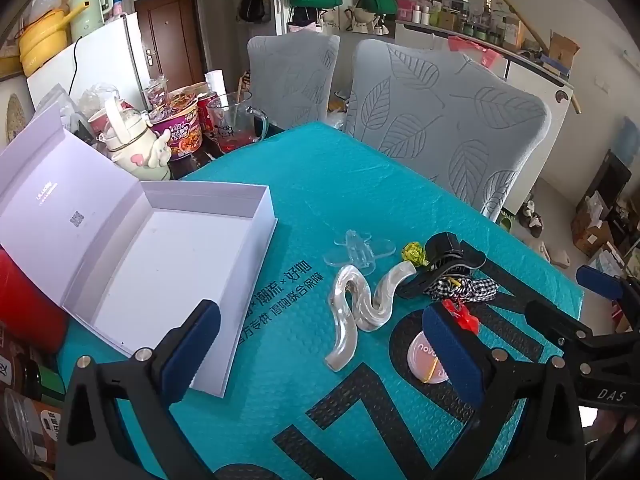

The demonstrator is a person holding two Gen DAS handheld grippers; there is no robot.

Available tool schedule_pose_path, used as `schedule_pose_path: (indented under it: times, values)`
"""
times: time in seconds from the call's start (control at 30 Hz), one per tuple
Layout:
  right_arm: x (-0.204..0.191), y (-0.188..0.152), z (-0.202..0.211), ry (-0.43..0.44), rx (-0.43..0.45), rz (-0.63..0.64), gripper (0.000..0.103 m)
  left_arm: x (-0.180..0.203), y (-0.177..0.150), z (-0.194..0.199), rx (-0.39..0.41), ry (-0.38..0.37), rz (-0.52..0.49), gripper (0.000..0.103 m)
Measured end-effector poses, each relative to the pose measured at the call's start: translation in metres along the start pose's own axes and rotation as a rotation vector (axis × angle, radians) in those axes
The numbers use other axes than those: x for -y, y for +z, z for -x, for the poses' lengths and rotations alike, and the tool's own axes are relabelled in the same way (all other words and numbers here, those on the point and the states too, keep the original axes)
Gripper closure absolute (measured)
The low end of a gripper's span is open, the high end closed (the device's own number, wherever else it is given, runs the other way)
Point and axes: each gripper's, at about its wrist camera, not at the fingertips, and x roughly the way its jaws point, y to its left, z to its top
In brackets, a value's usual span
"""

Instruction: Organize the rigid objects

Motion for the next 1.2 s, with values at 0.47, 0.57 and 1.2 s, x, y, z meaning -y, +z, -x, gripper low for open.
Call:
schedule_pose_path:
  times: [0.47,0.57,1.2]
  values:
    - [-0.004,0.0,0.004,0.003,0.014,0.008,0.0,-0.004,0.005,0.013,0.024,0.006,0.012,0.0]
    - [-0.005,0.001,0.004,0.002,0.017,0.008,0.0,-0.004,0.004,0.016,0.03,0.002,0.013,0.0]
    - [-0.009,-0.001,0.007,0.014,0.025,0.029,0.0,-0.009,0.005,0.028,0.058,0.007,0.021,0.0]
